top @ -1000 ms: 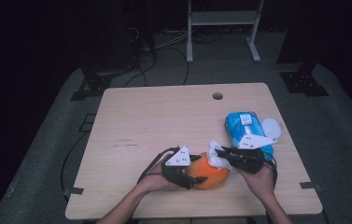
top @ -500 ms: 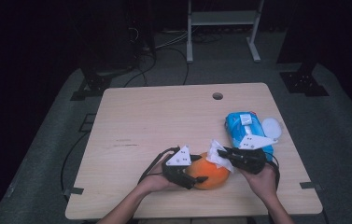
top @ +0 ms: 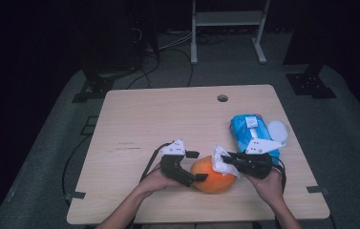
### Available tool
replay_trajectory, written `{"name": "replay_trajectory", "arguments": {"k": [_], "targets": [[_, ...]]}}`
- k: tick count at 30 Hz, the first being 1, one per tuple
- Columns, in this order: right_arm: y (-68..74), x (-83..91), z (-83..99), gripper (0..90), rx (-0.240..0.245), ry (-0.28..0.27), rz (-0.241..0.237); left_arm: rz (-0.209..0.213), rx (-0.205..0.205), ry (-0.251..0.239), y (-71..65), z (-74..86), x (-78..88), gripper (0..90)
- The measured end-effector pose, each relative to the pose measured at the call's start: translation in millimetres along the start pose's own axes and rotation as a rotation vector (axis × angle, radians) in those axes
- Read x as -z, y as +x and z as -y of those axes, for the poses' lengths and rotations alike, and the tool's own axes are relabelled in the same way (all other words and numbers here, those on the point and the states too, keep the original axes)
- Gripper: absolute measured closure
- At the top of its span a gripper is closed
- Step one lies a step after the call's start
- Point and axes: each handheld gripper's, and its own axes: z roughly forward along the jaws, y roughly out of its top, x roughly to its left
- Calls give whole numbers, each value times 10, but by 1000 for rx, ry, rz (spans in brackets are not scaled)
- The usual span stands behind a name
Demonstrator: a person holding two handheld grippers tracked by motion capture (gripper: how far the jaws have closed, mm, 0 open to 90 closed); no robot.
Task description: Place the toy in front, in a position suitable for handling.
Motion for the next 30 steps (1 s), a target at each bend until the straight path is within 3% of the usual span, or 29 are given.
{"name": "replay_trajectory", "arguments": {"k": [2, 4, 5, 9, 13, 17, 20, 23, 26, 30], "targets": [[-10, -8, 5, 811, -5, -1, 0, 25, -9, 36, -14, 37, -62, 78], [-32, -9, 11, 809, -11, 1, 6, 3, -76, 57, -68, 68, -120, 81], [-49, -4, 18, 808, -15, 4, 11, -11, -105, 65, -87, 67, -124, 117], [-149, 47, 67, 808, -46, 19, 60, -46, -121, 57, -99, 51, -86, 283], [-133, 67, 62, 817, -62, 16, 76, -64, -130, 57, -122, 42, -96, 324], [17, 15, -35, 818, -23, -15, 34, -77, -119, 51, -104, 51, -86, 342], [47, 11, -76, 818, 13, -1, 47, -78, -105, 47, -73, 59, -66, 346], [-77, 60, -9, 818, -23, 20, 73, -76, -81, 41, -41, 78, -50, 345], [-202, 115, 92, 819, -92, 14, 79, -70, -71, 35, -24, 83, -52, 345], [-170, 84, 69, 819, -79, 19, 86, -68, -83, 37, -46, 85, -64, 341]]}}
